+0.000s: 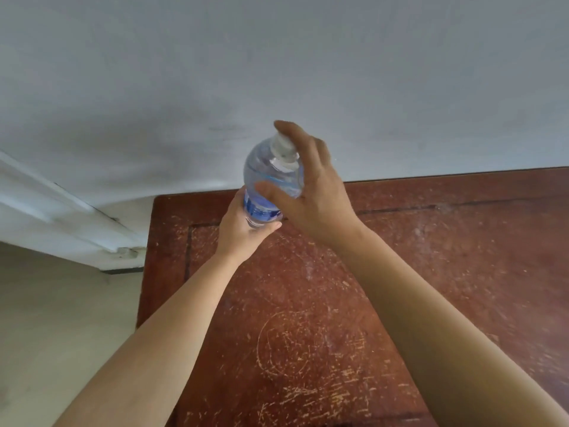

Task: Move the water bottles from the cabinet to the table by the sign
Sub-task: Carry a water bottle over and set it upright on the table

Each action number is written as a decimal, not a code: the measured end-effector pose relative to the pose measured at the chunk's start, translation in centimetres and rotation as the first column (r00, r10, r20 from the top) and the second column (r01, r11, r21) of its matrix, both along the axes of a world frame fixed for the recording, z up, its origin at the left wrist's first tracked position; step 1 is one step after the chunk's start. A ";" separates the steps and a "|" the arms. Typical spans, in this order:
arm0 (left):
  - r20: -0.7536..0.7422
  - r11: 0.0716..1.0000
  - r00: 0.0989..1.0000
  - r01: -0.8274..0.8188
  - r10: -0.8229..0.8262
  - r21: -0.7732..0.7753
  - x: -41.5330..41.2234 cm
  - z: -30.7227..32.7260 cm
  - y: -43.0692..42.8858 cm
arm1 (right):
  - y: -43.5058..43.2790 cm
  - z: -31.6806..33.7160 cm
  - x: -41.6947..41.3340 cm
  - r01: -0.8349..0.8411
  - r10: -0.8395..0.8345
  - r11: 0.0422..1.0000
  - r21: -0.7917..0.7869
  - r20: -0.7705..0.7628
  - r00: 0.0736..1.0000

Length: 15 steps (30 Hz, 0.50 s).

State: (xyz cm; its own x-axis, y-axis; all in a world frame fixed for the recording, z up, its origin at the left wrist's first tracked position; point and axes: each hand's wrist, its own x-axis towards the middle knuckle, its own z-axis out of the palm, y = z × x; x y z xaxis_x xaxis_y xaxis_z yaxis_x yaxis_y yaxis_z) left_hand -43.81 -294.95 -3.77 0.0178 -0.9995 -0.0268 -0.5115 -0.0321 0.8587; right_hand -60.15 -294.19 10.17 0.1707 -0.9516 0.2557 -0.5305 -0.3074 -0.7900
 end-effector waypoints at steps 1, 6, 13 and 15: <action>-0.050 0.999 0.999 -0.012 0.014 0.039 0.3 -0.2 -0.1 | -0.8 0.5 1.0 -0.043 0.043 0.999 -0.007 -0.044 0.998; -0.240 0.997 0.969 -0.036 0.051 0.068 1.8 -0.2 -0.3 | -3.7 1.4 6.1 -0.151 0.138 0.987 -0.060 -0.181 0.974; -0.176 0.997 0.984 0.011 0.001 0.070 1.7 -1.4 -0.3 | -2.7 -0.2 3.2 -0.100 0.096 0.991 -0.091 -0.054 0.994; -0.125 0.996 0.991 0.060 -0.051 0.065 2.0 -1.8 -0.2 | -2.8 -0.4 1.9 -0.084 0.081 0.993 -0.086 -0.036 0.996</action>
State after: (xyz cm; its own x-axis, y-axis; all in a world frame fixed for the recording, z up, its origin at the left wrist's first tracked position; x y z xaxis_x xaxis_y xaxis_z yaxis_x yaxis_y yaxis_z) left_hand -41.83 -295.12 -5.58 -0.0457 -0.9945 -0.0942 -0.4043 -0.0679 0.9121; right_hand -58.25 -296.96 9.81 0.2570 -0.9084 0.3299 -0.5256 -0.4179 -0.7410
